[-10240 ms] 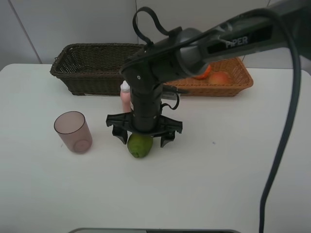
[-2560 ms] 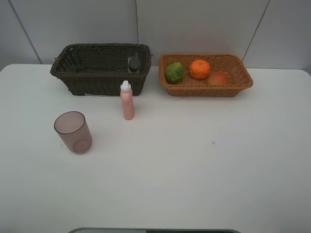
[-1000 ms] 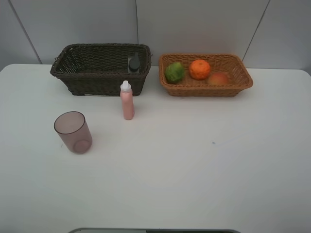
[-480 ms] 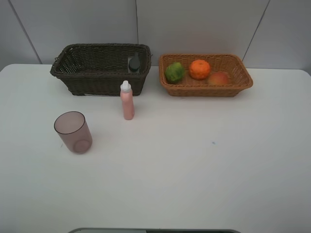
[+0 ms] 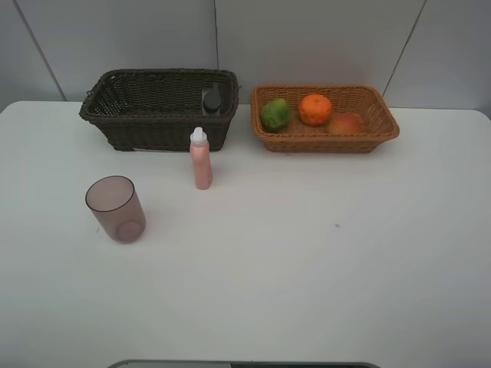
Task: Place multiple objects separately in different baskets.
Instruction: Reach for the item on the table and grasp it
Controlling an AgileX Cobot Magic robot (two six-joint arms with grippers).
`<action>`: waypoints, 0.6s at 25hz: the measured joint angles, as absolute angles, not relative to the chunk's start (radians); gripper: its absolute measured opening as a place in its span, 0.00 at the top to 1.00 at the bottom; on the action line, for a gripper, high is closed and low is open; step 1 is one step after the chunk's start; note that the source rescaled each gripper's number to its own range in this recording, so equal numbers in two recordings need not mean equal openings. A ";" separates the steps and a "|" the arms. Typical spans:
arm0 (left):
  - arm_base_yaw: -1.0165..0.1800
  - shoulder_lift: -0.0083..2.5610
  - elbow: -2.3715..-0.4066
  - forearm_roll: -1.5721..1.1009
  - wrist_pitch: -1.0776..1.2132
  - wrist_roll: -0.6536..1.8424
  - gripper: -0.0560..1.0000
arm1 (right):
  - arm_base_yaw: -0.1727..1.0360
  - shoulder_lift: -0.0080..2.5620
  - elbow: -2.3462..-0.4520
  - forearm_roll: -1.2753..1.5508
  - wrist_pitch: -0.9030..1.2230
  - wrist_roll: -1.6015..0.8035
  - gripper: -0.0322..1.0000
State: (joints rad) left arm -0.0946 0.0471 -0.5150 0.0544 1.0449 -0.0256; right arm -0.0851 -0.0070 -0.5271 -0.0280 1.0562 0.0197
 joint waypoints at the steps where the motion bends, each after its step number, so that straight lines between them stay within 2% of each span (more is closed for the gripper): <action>1: -0.095 0.129 -0.535 0.067 1.007 -0.028 0.14 | -0.085 -0.007 -0.527 -0.028 1.056 0.020 0.00; 11: -0.096 0.826 -0.706 0.079 0.869 -0.029 0.13 | -0.085 -0.007 -0.527 -0.029 1.056 0.020 0.00; 15: -0.141 1.076 -0.788 0.069 0.833 -0.029 0.12 | -0.085 -0.007 -0.527 -0.029 1.056 0.020 0.00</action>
State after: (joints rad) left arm -0.1409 1.0756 -0.7879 0.0688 0.8329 -0.0289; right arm -0.0851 -0.0070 -0.5271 -0.0291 1.0562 0.0197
